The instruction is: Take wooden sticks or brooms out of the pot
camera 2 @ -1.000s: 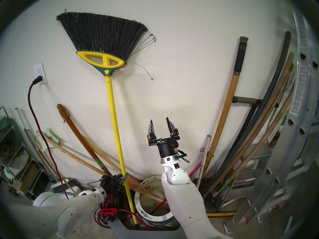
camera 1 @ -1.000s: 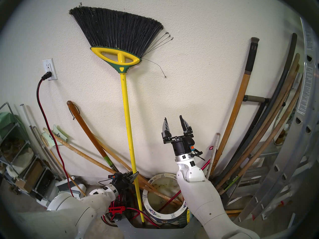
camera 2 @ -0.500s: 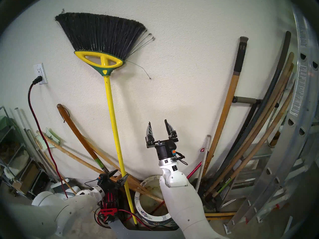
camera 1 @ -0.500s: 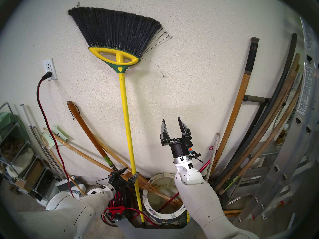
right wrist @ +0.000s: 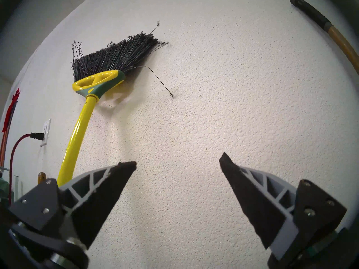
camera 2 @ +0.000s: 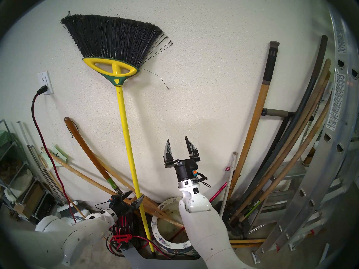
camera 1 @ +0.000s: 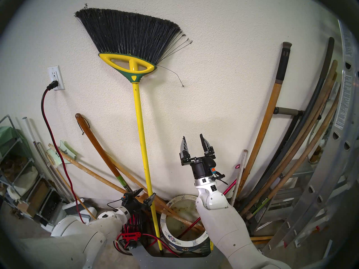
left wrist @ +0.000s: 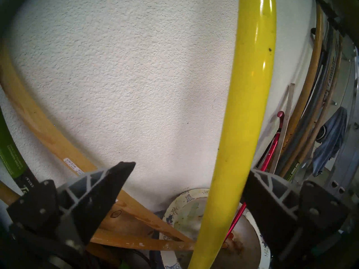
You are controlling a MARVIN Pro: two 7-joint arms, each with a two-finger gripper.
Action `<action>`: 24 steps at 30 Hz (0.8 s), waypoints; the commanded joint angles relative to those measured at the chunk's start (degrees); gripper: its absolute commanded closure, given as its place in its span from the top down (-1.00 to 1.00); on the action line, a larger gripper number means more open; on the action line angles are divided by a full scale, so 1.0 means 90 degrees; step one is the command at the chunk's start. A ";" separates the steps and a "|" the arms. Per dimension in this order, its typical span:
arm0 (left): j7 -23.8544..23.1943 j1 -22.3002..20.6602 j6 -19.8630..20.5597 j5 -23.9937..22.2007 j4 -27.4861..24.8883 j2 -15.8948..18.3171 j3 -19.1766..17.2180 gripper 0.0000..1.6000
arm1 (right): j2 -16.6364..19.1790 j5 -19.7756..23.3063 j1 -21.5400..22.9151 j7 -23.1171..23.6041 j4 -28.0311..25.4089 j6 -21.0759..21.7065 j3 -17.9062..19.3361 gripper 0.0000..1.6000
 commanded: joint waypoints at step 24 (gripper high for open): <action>-0.2278 0.0031 -0.0201 -0.1268 -0.0453 0.0363 -0.1473 1.00 | -0.0111 0.0011 0.0371 -0.0103 0.0607 -0.0209 -0.0145 1.00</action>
